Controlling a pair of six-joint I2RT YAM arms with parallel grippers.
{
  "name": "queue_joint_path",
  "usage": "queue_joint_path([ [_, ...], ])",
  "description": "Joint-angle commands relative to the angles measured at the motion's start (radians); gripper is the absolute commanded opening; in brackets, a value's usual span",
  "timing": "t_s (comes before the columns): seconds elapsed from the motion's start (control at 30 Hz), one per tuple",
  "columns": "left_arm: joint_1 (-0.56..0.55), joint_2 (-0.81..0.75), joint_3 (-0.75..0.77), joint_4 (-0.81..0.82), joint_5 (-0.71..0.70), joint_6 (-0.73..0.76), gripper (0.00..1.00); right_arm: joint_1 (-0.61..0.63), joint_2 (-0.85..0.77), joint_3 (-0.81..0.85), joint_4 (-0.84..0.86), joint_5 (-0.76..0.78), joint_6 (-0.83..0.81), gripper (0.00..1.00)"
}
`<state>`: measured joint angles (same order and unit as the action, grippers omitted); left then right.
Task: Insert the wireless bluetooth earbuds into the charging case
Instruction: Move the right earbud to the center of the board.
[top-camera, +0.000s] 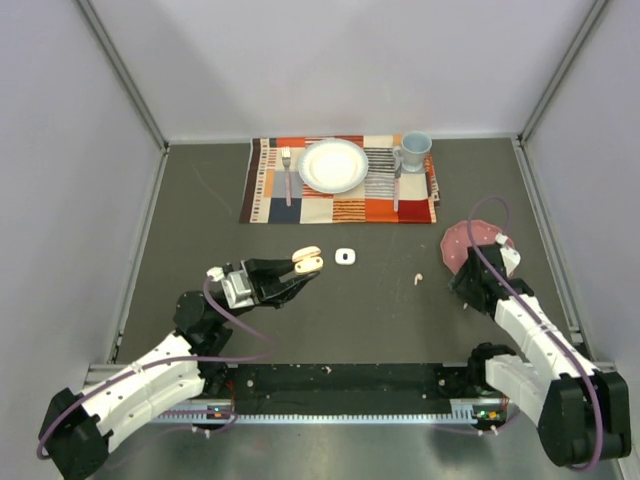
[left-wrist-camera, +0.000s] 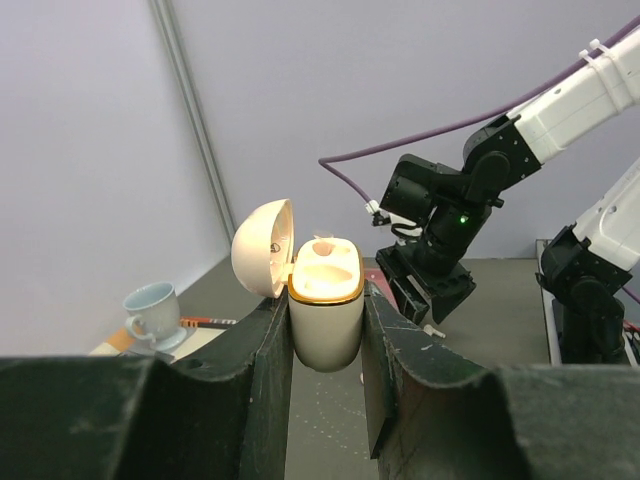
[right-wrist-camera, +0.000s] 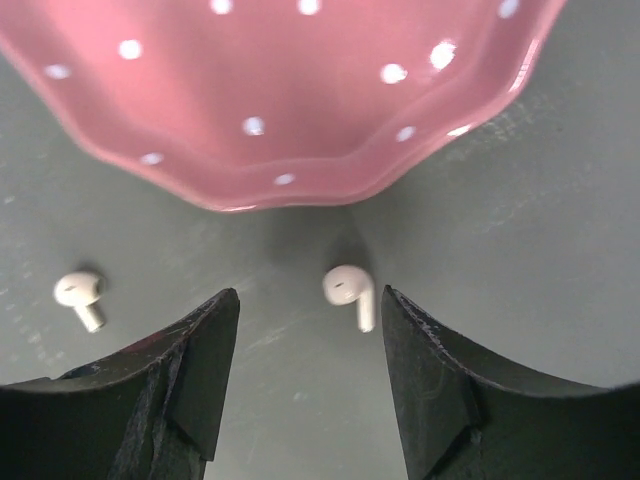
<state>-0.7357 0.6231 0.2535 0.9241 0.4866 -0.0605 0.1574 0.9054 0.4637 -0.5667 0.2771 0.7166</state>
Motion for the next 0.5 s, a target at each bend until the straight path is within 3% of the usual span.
queue_joint_path([
  [0.0,-0.002,-0.017,-0.002,0.01,-0.005,0.019,0.0,-0.096,0.047,-0.055,0.12,-0.102,-0.032,0.59],
  [0.33,-0.002,-0.014,-0.003,0.015,-0.005,0.007,0.0,-0.117,0.075,-0.068,0.145,-0.122,-0.028,0.61],
  [0.47,-0.002,-0.022,-0.005,0.012,-0.008,0.005,0.0,-0.117,0.084,-0.065,0.143,-0.13,-0.028,0.55],
])
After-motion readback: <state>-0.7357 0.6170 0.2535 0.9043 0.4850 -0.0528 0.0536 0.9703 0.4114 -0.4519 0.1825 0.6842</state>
